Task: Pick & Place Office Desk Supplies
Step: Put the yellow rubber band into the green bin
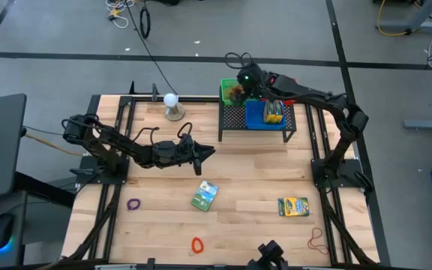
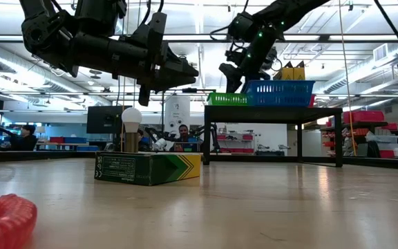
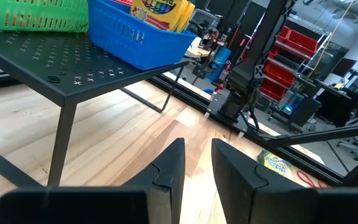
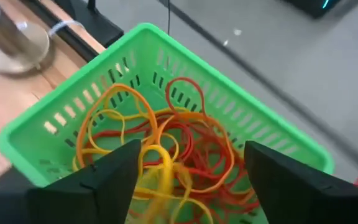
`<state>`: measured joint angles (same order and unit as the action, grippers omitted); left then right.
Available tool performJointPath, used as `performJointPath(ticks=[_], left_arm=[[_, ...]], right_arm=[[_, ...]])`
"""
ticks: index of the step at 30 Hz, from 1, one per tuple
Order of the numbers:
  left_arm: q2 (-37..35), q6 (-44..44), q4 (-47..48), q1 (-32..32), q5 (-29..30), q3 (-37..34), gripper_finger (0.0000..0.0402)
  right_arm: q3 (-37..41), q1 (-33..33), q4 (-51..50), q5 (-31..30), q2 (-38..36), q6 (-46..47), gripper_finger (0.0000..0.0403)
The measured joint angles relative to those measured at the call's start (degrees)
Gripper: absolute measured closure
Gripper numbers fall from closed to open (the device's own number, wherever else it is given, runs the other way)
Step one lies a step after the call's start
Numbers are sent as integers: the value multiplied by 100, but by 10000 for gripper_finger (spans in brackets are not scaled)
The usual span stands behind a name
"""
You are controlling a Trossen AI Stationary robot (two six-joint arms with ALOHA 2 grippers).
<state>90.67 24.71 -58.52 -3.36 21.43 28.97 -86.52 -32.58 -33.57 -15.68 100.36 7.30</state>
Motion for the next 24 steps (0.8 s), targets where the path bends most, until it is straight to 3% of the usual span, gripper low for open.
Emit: performJointPath(ticks=[7, 13, 19, 24], left_arm=[[0, -2, 2, -2, -2, 0, 317], [0, -2, 2, 0, 0, 0, 317], [0, -4, 42, 2, -2, 2, 317], [0, 67, 49, 2, 1, 2, 317]], right_arm=[[0, 291, 261, -829, -2, -1377, 96], [0, 427, 488, -1143, -66, -1470, 96], [0, 474, 547, -1107, -346, -1106, 96], [0, 314, 324, -791, -575, 68, 96]])
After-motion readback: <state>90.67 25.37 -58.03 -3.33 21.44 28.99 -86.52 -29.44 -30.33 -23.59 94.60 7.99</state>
